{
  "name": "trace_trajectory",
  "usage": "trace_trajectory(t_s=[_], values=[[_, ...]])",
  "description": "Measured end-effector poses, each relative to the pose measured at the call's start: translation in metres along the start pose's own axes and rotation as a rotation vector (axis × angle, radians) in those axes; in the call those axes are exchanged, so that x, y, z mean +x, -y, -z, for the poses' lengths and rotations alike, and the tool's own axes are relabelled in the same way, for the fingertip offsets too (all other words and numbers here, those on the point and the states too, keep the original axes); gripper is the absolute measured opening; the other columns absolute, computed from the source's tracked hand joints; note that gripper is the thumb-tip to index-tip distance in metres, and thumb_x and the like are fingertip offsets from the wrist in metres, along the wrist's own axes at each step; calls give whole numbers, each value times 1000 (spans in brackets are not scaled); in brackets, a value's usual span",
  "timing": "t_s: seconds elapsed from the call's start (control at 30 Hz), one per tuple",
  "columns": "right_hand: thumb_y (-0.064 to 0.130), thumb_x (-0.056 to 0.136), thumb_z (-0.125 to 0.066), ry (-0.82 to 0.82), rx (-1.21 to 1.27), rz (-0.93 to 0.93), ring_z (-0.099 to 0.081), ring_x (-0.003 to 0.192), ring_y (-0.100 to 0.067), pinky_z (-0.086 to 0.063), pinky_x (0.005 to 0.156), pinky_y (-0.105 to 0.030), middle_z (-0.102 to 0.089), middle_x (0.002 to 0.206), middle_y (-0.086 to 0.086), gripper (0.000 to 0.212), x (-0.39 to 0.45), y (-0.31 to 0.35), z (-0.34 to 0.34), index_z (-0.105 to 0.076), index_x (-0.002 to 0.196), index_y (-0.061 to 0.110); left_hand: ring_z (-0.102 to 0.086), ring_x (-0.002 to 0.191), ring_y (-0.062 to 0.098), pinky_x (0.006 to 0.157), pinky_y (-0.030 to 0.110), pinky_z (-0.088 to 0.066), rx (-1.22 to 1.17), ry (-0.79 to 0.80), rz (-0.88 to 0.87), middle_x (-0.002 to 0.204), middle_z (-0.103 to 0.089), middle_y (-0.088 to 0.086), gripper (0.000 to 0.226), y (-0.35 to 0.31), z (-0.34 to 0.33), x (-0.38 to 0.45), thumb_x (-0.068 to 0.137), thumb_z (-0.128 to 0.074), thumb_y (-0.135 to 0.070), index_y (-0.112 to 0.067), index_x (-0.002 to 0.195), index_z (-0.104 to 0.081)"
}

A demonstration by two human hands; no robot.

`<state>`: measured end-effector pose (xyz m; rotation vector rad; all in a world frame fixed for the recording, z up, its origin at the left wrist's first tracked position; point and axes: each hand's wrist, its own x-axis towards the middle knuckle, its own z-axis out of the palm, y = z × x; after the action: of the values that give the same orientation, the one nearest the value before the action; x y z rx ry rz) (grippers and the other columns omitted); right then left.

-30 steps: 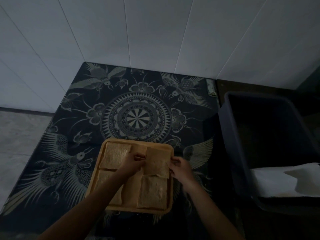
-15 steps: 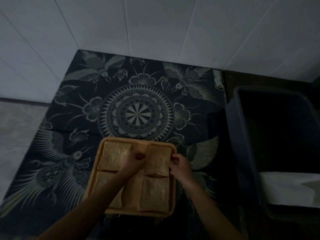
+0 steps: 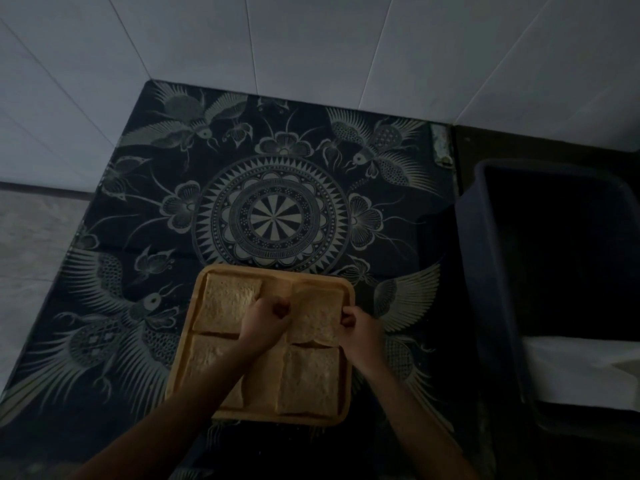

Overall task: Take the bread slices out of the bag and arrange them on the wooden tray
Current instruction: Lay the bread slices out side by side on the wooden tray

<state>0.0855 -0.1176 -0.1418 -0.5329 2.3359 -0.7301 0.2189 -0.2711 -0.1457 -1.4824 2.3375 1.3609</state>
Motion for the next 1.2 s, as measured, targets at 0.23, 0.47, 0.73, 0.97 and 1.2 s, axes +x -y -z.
trace_trajectory(t_s=[0.23,0.47,0.73,0.97,1.2], values=[[24,96,-69,17,15,-12,-68,98,-15,-58,87,-35,-72,112,-3,39,2,-3,-1,-63,133,12,-66,85,10,79,26,-52,-22,-12,-30,100,-77,4,24,2,0,0,87,-73,-19,-10,109,-75],[25,95,-72,8,61,2,-62,82,-4,-45,67,-12,-71,104,2,40,1,-7,-3,-64,131,12,-71,94,15,84,29,-56,-73,4,-67,104,-77,5,27,5,2,-5,87,-73,-14,-10,113,-74],[25,94,-73,47,102,8,-66,95,-12,-57,83,-29,-70,114,-3,45,-7,-14,-2,-61,135,12,-65,85,6,78,23,-50,-98,59,-42,112,-74,5,36,9,4,-19,87,-70,-11,-13,123,-68],[29,91,-74,91,148,-64,-65,91,-7,-55,81,-28,-66,106,3,48,-35,-31,-5,-60,135,15,-63,87,8,74,23,-47,-81,65,-20,116,-72,4,43,23,-5,-47,87,-72,-24,-15,128,-63],[26,92,-71,71,78,-62,-61,95,-6,-45,73,-17,-71,120,-1,44,-61,-42,-18,-63,134,15,-66,101,16,85,34,-52,-122,35,-5,116,-69,-2,42,35,-17,-70,88,-71,-35,-20,127,-63]])
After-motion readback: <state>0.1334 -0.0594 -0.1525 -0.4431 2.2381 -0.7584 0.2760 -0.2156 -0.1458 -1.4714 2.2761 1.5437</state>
